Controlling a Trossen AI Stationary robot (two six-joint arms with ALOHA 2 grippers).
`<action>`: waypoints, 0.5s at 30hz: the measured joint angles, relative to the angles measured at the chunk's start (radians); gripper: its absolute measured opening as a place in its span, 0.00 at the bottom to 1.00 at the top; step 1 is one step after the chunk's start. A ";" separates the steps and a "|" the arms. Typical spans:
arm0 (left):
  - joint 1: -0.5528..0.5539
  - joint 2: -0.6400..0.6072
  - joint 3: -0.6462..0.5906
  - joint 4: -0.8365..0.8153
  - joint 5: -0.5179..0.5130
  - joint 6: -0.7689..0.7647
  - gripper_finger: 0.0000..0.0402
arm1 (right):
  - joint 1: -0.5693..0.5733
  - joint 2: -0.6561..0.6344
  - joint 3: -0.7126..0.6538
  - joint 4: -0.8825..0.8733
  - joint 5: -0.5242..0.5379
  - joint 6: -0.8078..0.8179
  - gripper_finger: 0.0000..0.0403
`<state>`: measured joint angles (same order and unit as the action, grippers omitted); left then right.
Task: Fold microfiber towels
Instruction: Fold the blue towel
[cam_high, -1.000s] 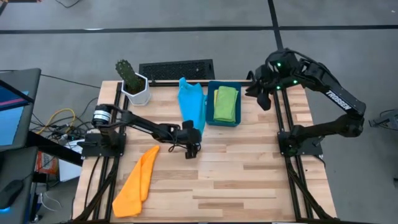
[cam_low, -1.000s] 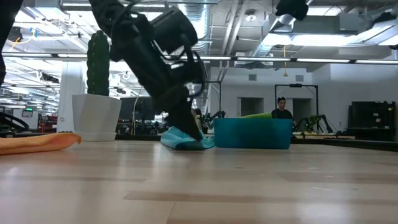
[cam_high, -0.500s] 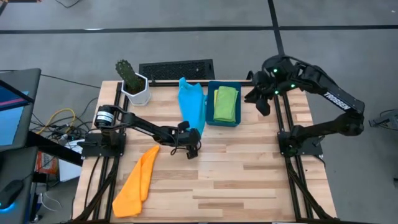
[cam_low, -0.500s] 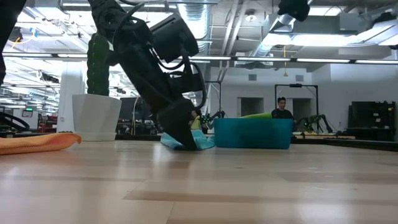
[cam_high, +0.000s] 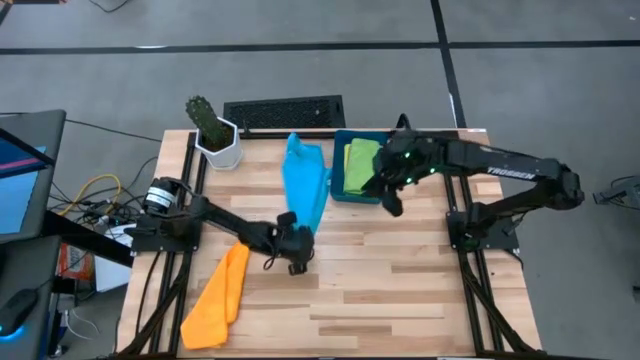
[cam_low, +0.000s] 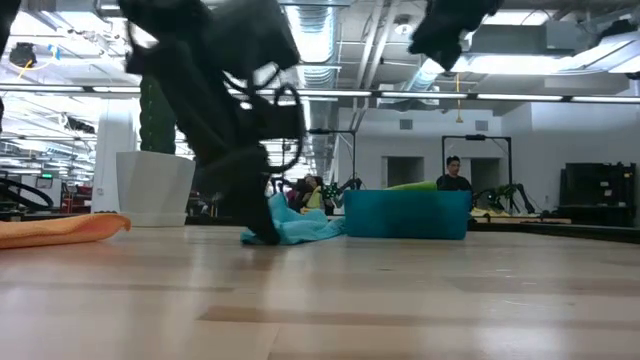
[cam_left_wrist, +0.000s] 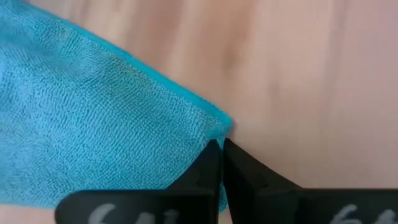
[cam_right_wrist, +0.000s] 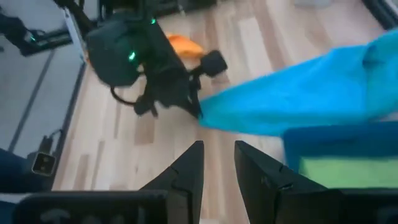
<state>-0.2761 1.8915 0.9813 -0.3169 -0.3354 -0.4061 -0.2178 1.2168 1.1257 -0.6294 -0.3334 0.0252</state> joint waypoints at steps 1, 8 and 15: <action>-0.024 0.000 0.000 -0.013 -0.011 -0.015 0.00 | 0.015 0.014 -0.008 0.011 0.005 0.001 0.28; -0.170 -0.005 0.000 -0.091 -0.057 -0.133 0.00 | 0.140 0.184 -0.012 0.062 0.087 0.004 0.28; -0.353 -0.020 -0.002 -0.132 -0.036 -0.196 0.00 | 0.242 0.371 -0.012 0.172 0.156 -0.071 0.28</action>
<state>-0.6288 1.8712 0.9790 -0.4493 -0.3718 -0.6016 0.0242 1.5883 1.1137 -0.4571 -0.1775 -0.0462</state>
